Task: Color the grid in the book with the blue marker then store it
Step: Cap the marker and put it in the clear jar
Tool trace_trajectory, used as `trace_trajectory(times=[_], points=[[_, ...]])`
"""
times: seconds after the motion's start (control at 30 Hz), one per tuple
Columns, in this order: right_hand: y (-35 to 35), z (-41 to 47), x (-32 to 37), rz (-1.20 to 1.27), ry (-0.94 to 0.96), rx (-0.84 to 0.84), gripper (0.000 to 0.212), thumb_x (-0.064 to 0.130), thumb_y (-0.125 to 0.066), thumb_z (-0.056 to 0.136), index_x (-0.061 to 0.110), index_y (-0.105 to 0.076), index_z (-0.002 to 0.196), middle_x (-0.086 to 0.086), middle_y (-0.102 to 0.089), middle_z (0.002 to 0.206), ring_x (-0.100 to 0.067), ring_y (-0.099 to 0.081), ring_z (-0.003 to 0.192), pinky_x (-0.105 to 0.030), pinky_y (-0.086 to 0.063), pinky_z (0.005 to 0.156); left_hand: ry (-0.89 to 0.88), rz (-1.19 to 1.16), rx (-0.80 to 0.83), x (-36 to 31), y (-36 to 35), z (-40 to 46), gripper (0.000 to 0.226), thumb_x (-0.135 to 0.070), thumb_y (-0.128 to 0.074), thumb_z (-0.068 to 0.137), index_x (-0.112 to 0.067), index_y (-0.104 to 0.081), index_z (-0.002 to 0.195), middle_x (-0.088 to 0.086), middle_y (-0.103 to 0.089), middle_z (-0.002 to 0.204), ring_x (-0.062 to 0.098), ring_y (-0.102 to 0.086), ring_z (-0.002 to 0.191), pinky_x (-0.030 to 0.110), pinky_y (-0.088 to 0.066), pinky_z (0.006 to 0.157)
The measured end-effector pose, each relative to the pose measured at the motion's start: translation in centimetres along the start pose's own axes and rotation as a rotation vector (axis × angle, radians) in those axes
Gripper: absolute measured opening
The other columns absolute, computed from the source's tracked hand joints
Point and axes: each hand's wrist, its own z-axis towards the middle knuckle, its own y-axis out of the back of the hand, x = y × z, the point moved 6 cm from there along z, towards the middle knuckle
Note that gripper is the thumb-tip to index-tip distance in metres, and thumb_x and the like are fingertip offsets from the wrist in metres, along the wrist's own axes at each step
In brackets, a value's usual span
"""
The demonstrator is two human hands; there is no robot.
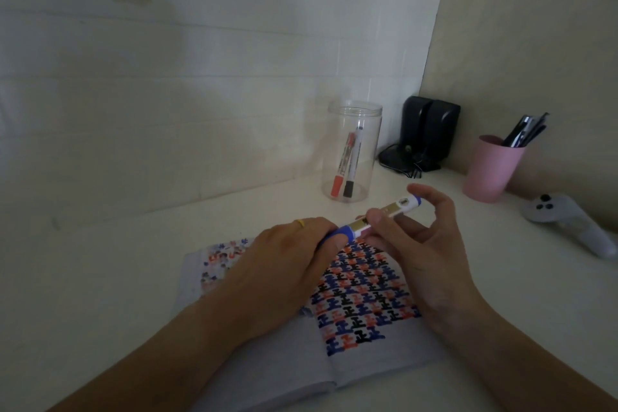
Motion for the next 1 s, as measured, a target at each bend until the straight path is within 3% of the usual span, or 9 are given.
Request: trace_trajectory(times=[0.1, 0.3, 0.43, 0.6, 0.7, 0.8, 0.87, 1.0], points=[[0.0, -0.3, 0.3, 0.034, 0.013, -0.047, 0.064, 0.022, -0.077, 0.070, 0.020, -0.046, 0.127, -0.006, -0.082, 0.080, -0.017, -0.078, 0.066, -0.020, -0.060, 0.061, -0.022, 0.034, -0.004, -0.8, -0.3, 0.2, 0.041, -0.047, -0.024, 0.100, -0.023, -0.057, 0.110, -0.004, -0.067, 0.091, 0.010, -0.060, 0.074, 0.024, -0.048, 0.073], [-0.5, -1.3, 0.1, 0.100, -0.029, -0.043, 0.052, 0.015, -0.076, 0.081, 0.023, -0.045, 0.122, -0.014, -0.082, 0.083, -0.027, -0.079, 0.071, -0.026, -0.061, 0.060, -0.006, -0.042, -0.047, -0.5, -0.1, -0.1, 0.039, -0.045, -0.032, 0.098, -0.018, -0.059, 0.106, -0.011, -0.058, 0.084, 0.002, -0.052, 0.063, 0.004, -0.040, 0.068], [-1.1, -1.3, 0.2, 0.079, -0.001, 0.012, 0.049, 0.009, -0.073, 0.085, 0.026, -0.045, 0.121, -0.018, -0.081, 0.084, -0.032, -0.078, 0.072, -0.033, -0.063, 0.066, 0.022, -0.137, -0.047, -0.5, 0.0, -0.8, 0.040, -0.050, -0.031, 0.096, -0.022, -0.059, 0.098, -0.012, -0.063, 0.079, 0.008, -0.061, 0.067, 0.012, -0.045, 0.063], [-0.8, -1.0, -1.1, 0.007, -0.050, 0.061, 0.047, 0.013, -0.070, 0.089, 0.032, -0.055, 0.129, -0.020, -0.080, 0.084, -0.031, -0.077, 0.073, -0.043, -0.063, 0.078, -0.074, -0.008, 0.020, -1.1, 0.2, -0.2, 0.050, -0.053, -0.021, 0.100, -0.023, -0.056, 0.079, -0.006, -0.057, 0.065, 0.011, -0.052, 0.058, 0.025, -0.042, 0.058], [-0.8, -0.5, -2.4, -0.047, -0.106, 0.128, 0.051, 0.016, -0.068, 0.091, 0.034, -0.058, 0.137, -0.029, -0.075, 0.093, -0.030, -0.071, 0.080, -0.048, -0.060, 0.086, -0.130, 0.141, -0.051, -0.8, 1.4, 0.3, 0.061, -0.052, -0.008, 0.099, -0.024, -0.060, 0.087, -0.007, -0.061, 0.074, 0.012, -0.055, 0.065, 0.028, -0.045, 0.064], [-0.4, 0.2, -2.6, -0.149, -0.125, 0.091, 0.053, 0.014, -0.068, 0.092, 0.030, -0.056, 0.141, -0.029, -0.072, 0.099, -0.024, -0.068, 0.079, -0.038, -0.060, 0.080, -0.107, 0.279, -0.053, 0.6, 1.9, -0.1, 0.065, -0.050, -0.002, 0.099, -0.025, -0.061, 0.101, -0.005, -0.066, 0.091, 0.016, -0.055, 0.078, 0.029, -0.037, 0.070], [-0.4, 1.7, -0.2, -0.260, -0.037, 0.037, 0.053, 0.011, -0.066, 0.094, 0.027, -0.053, 0.142, -0.020, -0.073, 0.099, -0.019, -0.074, 0.079, -0.030, -0.062, 0.075, -0.046, 0.299, -0.096, 2.0, 2.5, -0.4, 0.056, -0.049, -0.009, 0.100, -0.027, -0.061, 0.101, -0.007, -0.065, 0.091, 0.014, -0.053, 0.079, 0.029, -0.036, 0.070], [-1.6, 7.5, 9.7, -0.350, 0.355, -0.082, 0.049, 0.005, -0.065, 0.093, 0.024, -0.045, 0.133, -0.011, -0.073, 0.103, -0.015, -0.076, 0.086, -0.032, -0.063, 0.077, -0.011, 0.275, -0.156, 2.8, 3.4, -0.4, 0.036, -0.046, -0.029, 0.100, -0.031, -0.061, 0.100, -0.012, -0.059, 0.085, 0.009, -0.047, 0.076, 0.027, -0.038, 0.070]])
